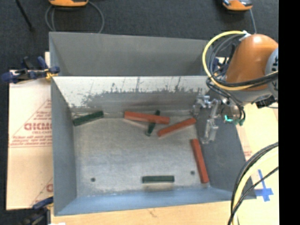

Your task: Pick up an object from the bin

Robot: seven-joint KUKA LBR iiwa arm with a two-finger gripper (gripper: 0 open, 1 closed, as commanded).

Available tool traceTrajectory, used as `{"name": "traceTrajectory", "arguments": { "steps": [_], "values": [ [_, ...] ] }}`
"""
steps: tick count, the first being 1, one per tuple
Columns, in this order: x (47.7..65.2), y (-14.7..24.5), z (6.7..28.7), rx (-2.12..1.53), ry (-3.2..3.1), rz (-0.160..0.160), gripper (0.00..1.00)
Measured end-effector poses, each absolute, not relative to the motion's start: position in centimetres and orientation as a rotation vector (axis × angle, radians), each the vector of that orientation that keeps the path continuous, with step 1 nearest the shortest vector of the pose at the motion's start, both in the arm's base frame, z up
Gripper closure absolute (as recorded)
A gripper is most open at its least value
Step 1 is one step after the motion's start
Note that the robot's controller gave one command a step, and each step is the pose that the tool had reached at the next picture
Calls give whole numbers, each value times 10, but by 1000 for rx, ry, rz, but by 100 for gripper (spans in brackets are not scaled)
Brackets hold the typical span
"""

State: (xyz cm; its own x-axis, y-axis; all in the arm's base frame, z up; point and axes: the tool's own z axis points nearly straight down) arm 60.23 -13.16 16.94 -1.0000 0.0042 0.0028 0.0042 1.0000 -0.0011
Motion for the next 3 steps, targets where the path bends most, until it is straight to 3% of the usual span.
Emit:
{"name": "traceTrajectory", "arguments": {
  "steps": [1,2,3],
  "values": [
    [651,-146,68,124,-3139,2,0],
    [652,-146,72,126,-3144,5,100],
    [627,-153,215,121,-3151,8,100]
  ]
}}
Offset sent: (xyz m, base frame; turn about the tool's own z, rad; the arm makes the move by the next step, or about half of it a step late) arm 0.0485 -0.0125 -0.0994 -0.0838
